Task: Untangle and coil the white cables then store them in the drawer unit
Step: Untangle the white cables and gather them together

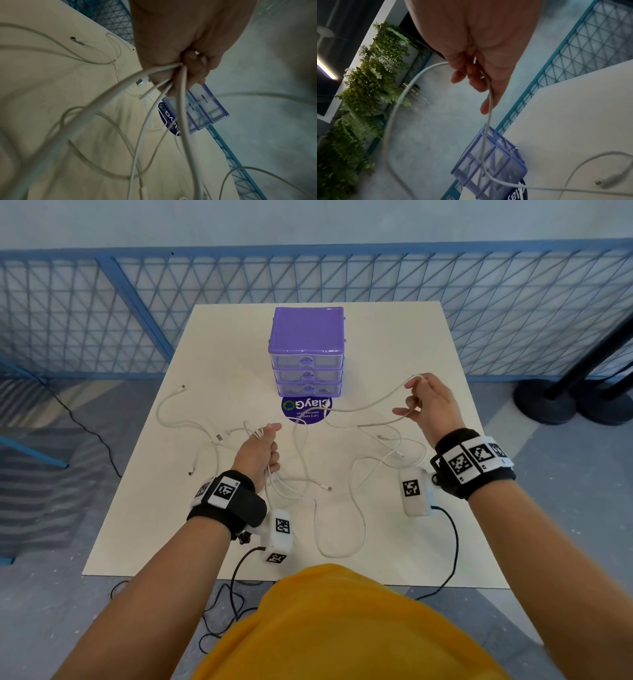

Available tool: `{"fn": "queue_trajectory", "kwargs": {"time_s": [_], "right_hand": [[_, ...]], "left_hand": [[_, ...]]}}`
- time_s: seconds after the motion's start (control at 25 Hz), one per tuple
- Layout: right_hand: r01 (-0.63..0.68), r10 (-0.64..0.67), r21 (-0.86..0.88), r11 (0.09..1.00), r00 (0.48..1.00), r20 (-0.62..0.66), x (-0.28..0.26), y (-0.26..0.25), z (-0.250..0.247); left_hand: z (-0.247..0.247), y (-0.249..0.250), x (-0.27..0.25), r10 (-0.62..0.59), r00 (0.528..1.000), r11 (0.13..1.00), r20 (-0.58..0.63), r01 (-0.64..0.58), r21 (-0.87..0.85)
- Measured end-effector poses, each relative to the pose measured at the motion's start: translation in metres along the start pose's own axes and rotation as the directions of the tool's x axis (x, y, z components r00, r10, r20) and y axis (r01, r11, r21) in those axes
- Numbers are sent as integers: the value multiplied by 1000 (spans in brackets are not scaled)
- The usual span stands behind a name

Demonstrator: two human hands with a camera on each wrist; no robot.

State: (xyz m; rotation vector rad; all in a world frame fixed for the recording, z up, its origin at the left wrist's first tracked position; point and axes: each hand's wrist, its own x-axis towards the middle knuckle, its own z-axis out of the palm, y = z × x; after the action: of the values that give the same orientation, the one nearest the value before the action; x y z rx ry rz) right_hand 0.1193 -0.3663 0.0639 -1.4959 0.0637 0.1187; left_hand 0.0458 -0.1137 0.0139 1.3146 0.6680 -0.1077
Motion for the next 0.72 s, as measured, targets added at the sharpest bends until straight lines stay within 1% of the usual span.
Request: {"fn": "queue_trajectory", "kwargs": {"time_s": [0.04, 0.12, 0.24, 0.28, 0.32, 0.4, 0.48, 0.52, 0.6, 0.64, 0.72], "right_hand": [[3, -3, -10, 1000, 1000, 13, 0, 1, 1], [27, -22, -86, 996, 998, 58, -1, 7, 6], [130, -76, -295, 947, 980, 185, -9, 21, 26], [167, -92, -326, 930, 968, 235, -13, 25, 34], [189, -96, -329, 925, 956, 279, -16, 28, 41], [183, -73, -298, 937, 935, 347, -22, 31, 51], [172, -50, -284, 943, 919, 391, -23, 31, 52], [169, -45, -285, 944, 918, 395, -23, 30, 51], [154, -31, -299, 942, 925, 379, -19, 26, 46], [155, -21, -325, 933, 925, 380, -17, 25, 43], [177, 18, -434, 884, 912, 410, -16, 27, 35]], "left_hand": [[0, 2, -1, 9, 1000, 1000, 21, -9, 8], [2, 5, -6, 53, 992, 998, 110, -56, 24], [13, 9, -17, 119, 954, 985, 276, -149, 89], [19, 9, -20, 128, 940, 977, 317, -175, 124], [23, 8, -21, 135, 929, 966, 345, -200, 161], [28, 6, -21, 147, 914, 942, 378, -246, 227], [31, 3, -20, 152, 912, 927, 382, -265, 264], [30, 3, -19, 153, 918, 927, 366, -262, 268], [27, 3, -17, 155, 944, 939, 291, -232, 254], [24, 4, -16, 162, 954, 949, 251, -220, 225], [17, 8, -13, 190, 961, 964, 200, -221, 149]]}}
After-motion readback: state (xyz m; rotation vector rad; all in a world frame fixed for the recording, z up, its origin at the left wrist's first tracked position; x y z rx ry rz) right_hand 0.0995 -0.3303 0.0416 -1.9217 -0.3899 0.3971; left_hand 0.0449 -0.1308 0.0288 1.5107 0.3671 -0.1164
